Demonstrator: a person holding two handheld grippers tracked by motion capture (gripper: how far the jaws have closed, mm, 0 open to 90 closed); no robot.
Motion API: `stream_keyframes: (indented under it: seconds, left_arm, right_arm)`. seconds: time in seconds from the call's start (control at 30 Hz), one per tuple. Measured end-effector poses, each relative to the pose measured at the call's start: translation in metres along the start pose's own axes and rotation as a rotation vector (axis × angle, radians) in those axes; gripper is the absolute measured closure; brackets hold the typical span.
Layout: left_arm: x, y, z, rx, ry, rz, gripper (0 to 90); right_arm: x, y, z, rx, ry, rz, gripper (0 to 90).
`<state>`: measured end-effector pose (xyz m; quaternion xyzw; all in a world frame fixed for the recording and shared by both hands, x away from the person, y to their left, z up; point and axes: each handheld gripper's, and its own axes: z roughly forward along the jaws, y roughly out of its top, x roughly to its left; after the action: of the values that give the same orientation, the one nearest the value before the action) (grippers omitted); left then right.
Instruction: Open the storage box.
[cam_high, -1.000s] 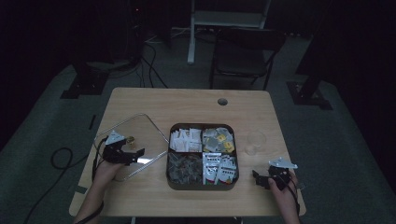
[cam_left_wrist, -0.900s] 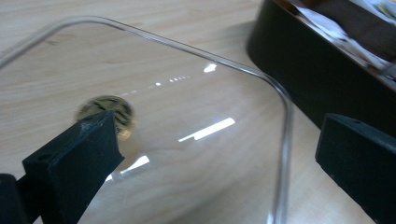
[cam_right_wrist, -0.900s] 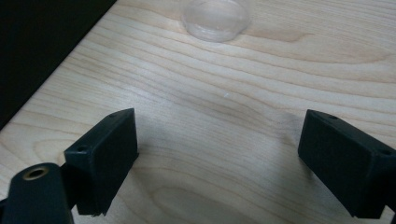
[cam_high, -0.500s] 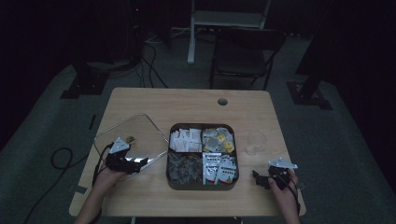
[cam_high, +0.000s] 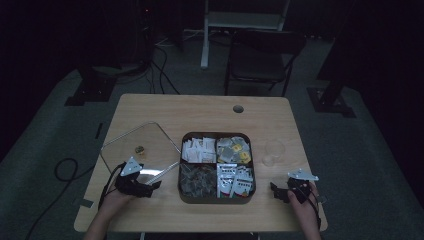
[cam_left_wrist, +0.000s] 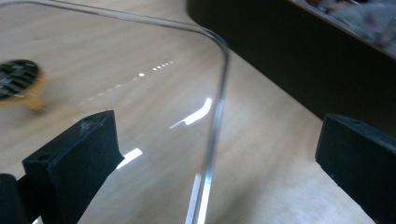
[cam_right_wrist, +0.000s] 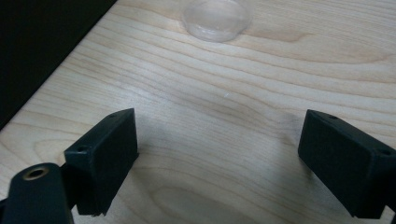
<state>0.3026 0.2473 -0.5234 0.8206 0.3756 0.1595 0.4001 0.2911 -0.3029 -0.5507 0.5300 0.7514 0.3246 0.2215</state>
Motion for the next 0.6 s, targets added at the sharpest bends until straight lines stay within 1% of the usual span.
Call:
stream_keyframes:
  seconds: [0.1,0.2,0.27,0.43,0.53,0.6]
  left_arm:
    - [-0.007,-0.002,0.0,0.003,-0.016,0.011,0.5]
    - [-0.014,-0.003,0.0,0.007,-0.026,0.032,0.5]
    - [-0.019,-0.003,0.0,0.012,-0.023,0.059,0.5]
    - [-0.028,-0.004,0.001,0.013,-0.04,0.079,0.5]
    - [-0.034,-0.007,0.004,0.032,-0.052,0.097,0.5]
    - [-0.038,-0.009,0.008,0.054,-0.048,0.114,0.5]
  right_arm:
    - [0.0,0.0,0.0,0.0,0.0,0.0,11.3]
    - [0.0,0.0,0.0,0.0,0.0,0.0,11.4]
    - [0.0,0.0,0.0,0.0,0.0,0.0,11.3]
    - [0.0,0.0,0.0,0.0,0.0,0.0,11.3]
    - [0.0,0.0,0.0,0.0,0.0,0.0,11.3]
    - [0.0,0.0,0.0,0.0,0.0,0.0,11.3]
